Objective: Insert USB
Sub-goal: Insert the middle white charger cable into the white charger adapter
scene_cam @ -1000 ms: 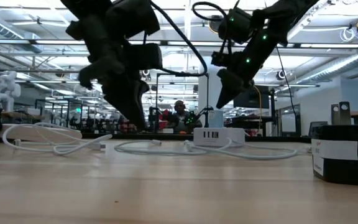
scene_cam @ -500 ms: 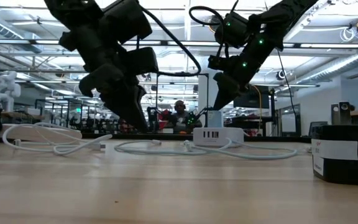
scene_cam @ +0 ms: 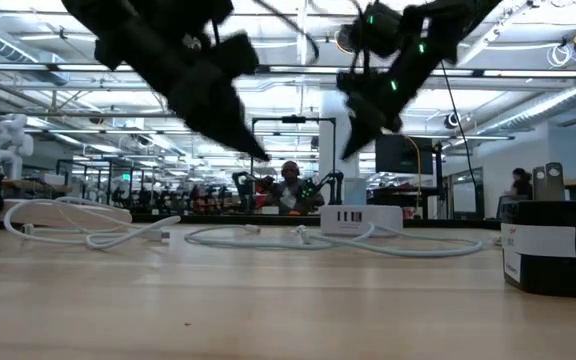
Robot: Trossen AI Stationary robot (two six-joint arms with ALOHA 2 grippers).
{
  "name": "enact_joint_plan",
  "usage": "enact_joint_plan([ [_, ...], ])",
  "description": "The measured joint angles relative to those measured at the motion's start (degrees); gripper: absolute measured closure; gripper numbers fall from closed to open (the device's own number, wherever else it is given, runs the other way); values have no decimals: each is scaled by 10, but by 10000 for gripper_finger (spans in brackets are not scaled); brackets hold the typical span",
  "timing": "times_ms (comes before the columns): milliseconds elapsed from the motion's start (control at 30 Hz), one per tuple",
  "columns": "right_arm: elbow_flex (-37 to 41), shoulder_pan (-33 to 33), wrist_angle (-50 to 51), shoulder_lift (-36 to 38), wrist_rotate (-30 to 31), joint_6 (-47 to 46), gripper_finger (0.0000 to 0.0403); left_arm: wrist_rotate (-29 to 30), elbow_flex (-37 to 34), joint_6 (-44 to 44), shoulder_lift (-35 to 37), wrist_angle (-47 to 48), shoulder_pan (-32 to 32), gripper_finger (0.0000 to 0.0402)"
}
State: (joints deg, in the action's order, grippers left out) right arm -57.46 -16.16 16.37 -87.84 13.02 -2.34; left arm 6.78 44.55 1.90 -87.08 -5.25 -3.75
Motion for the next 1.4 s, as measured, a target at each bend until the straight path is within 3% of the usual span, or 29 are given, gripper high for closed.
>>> enact_joint_plan([
  [133,-25,2,-16,-3,-87,21,354,1,-17,16,34,-53,-14,392],
  [300,-46,25,-51,-34,-166,74,332,-5,-129,12,89,-210,-30,392],
  [433,-80,43,-39,-92,-179,105,329,-9,-230,-11,144,-356,-42,392],
  [567,-154,56,7,-167,-179,144,327,-11,-303,-26,196,-445,-49,392],
  [800,-333,65,119,-317,-169,202,275,-13,-342,-29,252,-449,-50,392],
  [1000,-467,65,215,-411,-146,243,236,-13,-342,-14,255,-444,-50,392],
  [1200,-532,65,247,-475,-141,261,247,-13,-342,-14,254,-430,-50,392],
  [1400,-540,66,259,-495,-133,268,293,-13,-342,-14,254,-420,-50,392],
])
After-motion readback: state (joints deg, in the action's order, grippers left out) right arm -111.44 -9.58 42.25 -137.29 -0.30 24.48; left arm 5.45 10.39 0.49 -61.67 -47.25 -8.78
